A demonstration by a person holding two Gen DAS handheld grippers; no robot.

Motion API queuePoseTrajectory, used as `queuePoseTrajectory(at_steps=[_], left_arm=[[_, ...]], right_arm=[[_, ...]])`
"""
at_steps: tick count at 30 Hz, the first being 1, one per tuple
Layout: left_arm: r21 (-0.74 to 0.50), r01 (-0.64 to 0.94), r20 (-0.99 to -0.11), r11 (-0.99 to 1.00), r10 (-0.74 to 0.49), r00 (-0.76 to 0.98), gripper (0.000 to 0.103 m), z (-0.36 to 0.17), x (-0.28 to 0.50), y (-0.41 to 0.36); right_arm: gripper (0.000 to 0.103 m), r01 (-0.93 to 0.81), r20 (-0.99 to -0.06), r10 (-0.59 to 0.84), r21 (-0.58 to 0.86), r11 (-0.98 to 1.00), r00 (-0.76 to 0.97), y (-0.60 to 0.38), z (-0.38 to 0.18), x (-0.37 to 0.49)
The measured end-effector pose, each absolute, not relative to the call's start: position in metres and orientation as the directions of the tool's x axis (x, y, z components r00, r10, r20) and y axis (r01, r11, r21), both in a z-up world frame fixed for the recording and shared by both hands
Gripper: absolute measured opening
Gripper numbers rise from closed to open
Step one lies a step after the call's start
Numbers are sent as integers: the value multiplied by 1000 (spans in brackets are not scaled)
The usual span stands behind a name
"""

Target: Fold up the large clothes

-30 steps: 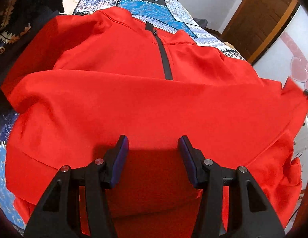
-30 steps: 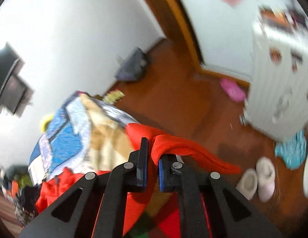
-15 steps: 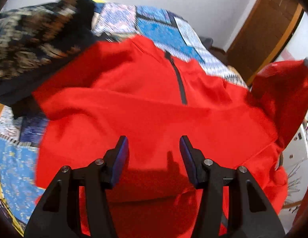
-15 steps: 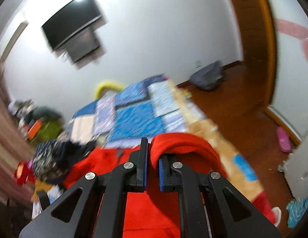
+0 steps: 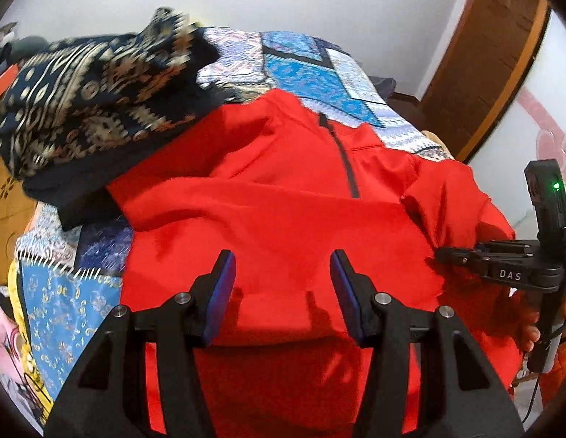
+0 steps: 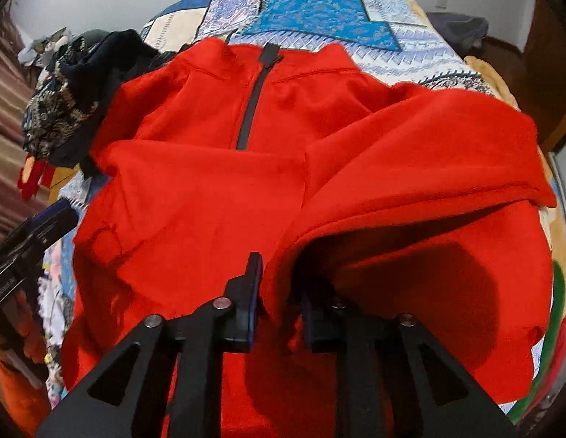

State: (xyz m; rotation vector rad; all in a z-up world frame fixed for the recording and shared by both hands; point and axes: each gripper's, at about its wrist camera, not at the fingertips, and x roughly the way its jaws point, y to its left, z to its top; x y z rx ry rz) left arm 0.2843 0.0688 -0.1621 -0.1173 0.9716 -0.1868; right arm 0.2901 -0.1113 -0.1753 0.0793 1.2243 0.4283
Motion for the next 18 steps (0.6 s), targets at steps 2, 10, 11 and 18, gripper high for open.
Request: queuePoseTrajectory(at_steps=[2,10,11,18], left_arm=[[-179,133,-802,975,-223,554,53,-155,287,58],[-125,328,-758,936,-304,578,53,-109,308,-25],[-117,357,-755,927,-317,574,53,-105,311,-39],[-94,524,-815,846,-367,448,53,-123,335,-128]], right_arm=[[24,-279,-884,376,301,912,277,-123,-164,287],[55,-195,-783,311,243,950,539,-196,-106,265],[55,-172,-774,285,228,958,566,-208,-102,263],[56,-12,-785,149,178,984,601,-267,-117,265]])
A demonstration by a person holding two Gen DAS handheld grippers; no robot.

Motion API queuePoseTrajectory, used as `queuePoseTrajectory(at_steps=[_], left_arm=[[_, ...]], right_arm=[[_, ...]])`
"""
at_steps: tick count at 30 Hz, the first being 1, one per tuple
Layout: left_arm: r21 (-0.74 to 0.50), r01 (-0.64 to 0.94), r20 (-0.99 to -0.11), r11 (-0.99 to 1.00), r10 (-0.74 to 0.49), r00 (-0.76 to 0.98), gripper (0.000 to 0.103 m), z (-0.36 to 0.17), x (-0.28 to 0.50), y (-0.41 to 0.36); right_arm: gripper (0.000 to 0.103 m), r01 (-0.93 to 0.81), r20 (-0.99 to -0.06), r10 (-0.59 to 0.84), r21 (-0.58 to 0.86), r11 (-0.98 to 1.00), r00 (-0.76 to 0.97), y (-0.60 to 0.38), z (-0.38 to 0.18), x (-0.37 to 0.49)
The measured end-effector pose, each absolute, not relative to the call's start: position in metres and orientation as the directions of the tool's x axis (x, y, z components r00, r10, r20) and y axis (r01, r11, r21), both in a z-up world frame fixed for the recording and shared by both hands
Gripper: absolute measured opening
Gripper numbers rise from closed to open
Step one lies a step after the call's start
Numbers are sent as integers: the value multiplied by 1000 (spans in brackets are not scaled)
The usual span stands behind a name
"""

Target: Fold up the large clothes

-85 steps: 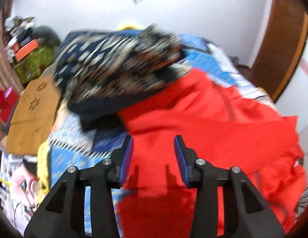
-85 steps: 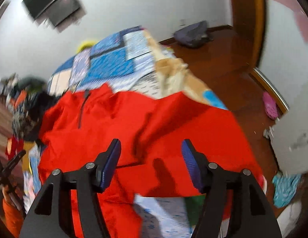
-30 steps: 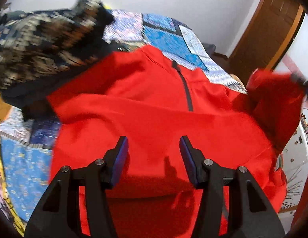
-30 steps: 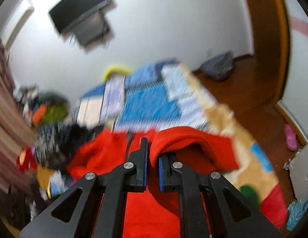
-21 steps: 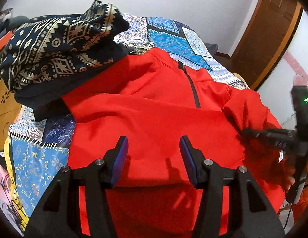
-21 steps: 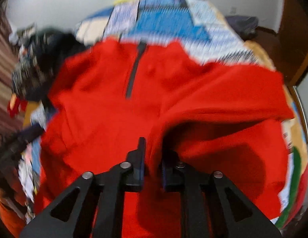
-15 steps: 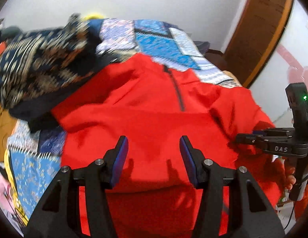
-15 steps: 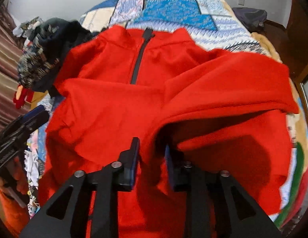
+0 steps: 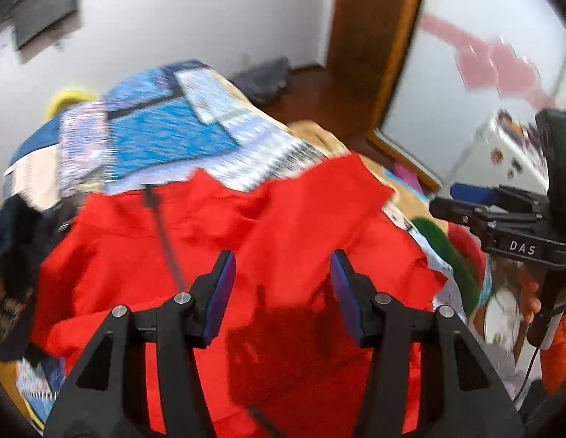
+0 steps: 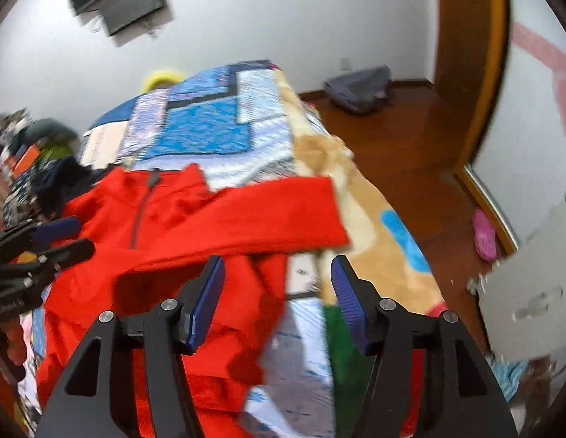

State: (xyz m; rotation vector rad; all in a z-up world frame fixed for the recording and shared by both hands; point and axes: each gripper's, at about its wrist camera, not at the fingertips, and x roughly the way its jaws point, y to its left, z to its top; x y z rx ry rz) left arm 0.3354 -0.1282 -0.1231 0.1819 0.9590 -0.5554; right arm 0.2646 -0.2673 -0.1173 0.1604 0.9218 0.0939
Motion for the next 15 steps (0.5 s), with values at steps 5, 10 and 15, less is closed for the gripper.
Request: queuePoseTrajectory(at_steps=[5,10,15], left_arm=[[-91,568,-876,818,-337,345,53,-166,349,-165],[-59,556,-905,829,-279,321,53,-194,366,-180],[-57,526,-873,848,-298,386,15,-176,387,-180]], right_arm=[[56,17,-814,173,219,976,554,-277,-144,268],[56,-22,-808,233,264,964,542,-274,-150,269],[56,-34,-788,274,307,951,551,-270,-151,277]])
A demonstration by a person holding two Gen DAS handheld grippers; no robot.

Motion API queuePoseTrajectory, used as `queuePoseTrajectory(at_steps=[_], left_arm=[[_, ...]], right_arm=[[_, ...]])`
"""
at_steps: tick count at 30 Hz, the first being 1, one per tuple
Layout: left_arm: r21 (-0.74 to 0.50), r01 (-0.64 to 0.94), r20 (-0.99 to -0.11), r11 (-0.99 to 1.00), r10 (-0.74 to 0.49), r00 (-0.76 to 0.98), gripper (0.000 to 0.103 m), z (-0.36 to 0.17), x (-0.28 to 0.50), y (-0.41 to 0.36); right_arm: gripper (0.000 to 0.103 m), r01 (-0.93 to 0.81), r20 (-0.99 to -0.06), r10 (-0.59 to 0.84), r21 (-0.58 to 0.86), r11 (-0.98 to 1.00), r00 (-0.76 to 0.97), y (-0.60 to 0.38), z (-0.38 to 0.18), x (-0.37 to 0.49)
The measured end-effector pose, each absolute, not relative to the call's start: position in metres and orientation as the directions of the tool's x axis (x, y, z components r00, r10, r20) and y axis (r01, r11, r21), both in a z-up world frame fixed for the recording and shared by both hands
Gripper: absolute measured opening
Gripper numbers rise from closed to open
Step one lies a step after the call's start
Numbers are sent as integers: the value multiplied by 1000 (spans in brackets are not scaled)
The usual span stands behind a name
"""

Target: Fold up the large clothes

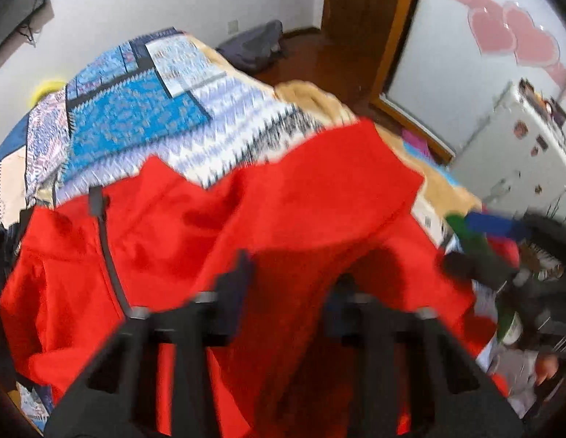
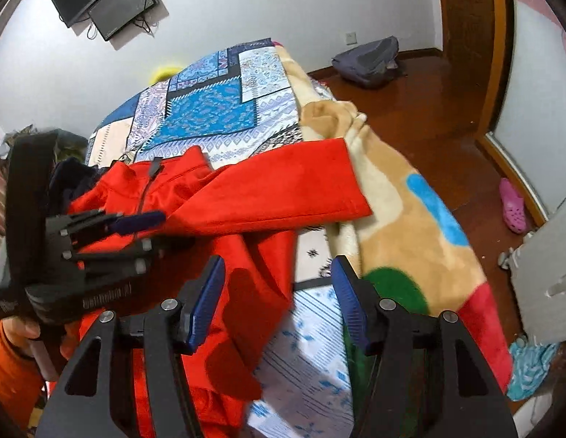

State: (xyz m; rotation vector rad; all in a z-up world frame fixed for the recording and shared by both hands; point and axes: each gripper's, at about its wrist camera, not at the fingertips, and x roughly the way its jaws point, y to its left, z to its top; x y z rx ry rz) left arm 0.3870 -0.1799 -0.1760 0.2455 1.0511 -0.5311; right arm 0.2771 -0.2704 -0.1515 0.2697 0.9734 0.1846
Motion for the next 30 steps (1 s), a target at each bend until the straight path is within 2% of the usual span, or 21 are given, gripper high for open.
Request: queuePoseTrajectory(at_steps=[1,5,9,12,14,17,19,23,26,28,30], left_arm=[[-50,519,-867,853,-295,402,4,-171,390,-179],[-25,448,-795,894,-290,533,2,-136,392,-153],[-45,330,-731,943,-256,632,2,-102,380,-92],[-29,241,-719,970,-188,670,2,-99,364,-47],[-57,203,-750,978,-176,638,3,-114,350,-16],[-53,161,-818,986,-135,559,12,-152,328,12],[-45,128,-858,991,-104,503,14,-182,315,29],[-135,53,-908,989,-145,393,35,-227,301,62],[-168,49,-909,984,-174,378,38,-231,300,68],[-113,67,-907,991,-130,400,43,-223,303,60],[-67,98,-900,993,-103,424,44,-215,309,50]], right_arm=[[56,-40,-796,274,301,953,539,-266,-156,280],[56,-62,-838,230,230,971,494,-251,-177,285],[56,-97,-836,165,134,986,523,-243,-179,277],[56,-102,-838,176,144,984,516,-246,-178,277],[56,-106,-836,190,158,982,514,-248,-178,277],[56,-110,-834,184,148,983,520,-246,-178,277],[56,-108,-834,172,136,985,524,-243,-178,276],[56,-97,-834,168,138,986,526,-243,-178,276],[56,-89,-837,165,139,986,521,-243,-177,276],[56,-84,-841,157,133,988,517,-242,-176,277],[56,-80,-843,148,125,989,517,-242,-174,275]])
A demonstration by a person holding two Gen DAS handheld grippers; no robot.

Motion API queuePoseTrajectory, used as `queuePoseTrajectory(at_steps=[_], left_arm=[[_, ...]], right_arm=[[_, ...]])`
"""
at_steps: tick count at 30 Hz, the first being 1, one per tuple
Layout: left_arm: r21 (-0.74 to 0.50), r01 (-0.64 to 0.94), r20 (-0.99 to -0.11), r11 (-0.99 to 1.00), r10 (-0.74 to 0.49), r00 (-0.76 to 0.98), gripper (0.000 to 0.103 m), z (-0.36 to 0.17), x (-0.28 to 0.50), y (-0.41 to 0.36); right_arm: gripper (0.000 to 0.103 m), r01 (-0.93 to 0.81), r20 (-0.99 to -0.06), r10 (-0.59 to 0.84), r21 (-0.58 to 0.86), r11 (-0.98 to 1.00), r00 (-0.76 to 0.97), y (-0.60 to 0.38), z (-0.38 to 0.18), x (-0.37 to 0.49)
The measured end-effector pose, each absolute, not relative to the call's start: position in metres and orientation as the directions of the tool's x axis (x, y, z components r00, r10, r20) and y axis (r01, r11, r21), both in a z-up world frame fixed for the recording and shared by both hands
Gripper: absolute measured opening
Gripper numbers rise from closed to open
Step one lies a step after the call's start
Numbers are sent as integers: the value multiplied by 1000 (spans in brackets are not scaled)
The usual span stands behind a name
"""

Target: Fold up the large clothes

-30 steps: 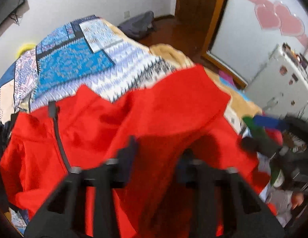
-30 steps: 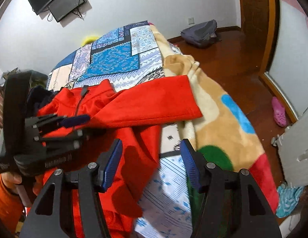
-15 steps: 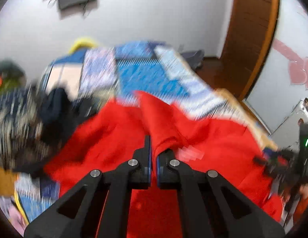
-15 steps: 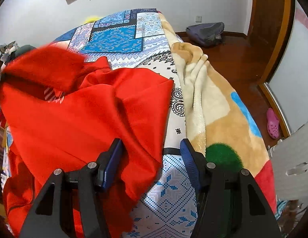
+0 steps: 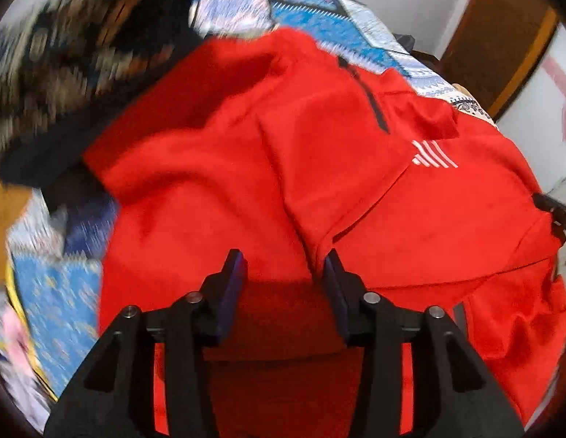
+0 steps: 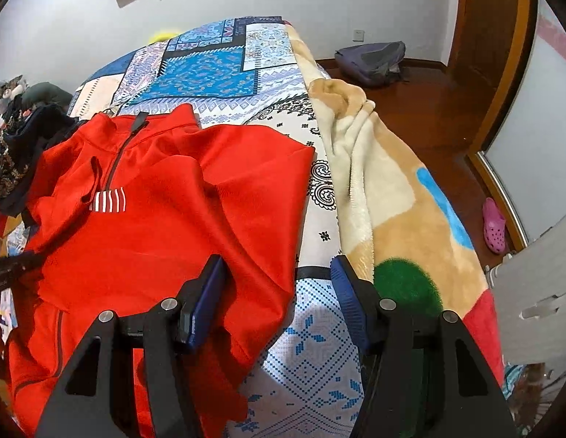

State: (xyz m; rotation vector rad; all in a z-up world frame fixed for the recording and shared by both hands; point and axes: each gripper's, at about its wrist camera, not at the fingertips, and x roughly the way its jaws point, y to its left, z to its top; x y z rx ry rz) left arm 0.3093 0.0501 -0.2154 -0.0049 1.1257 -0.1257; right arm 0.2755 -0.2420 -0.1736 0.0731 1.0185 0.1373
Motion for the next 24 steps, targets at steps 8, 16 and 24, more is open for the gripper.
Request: queuePoseTrajectory(at_steps=[8,16,24], left_arm=[[48,292,-898,955,-86,431,45,-225,345,-15],[105,325,-897,940,-51,439,21,-234,366,-31],[-21,200,-799,980,-137,586,2,-163,342,31]], right_arm=[[56,-77,-828,124,97,992,547,-240,-156,268],[56,-78,-830,113,84,993,546,-238,-153,267],[56,-74,-824,103,75,994,557,-238,-149,268]])
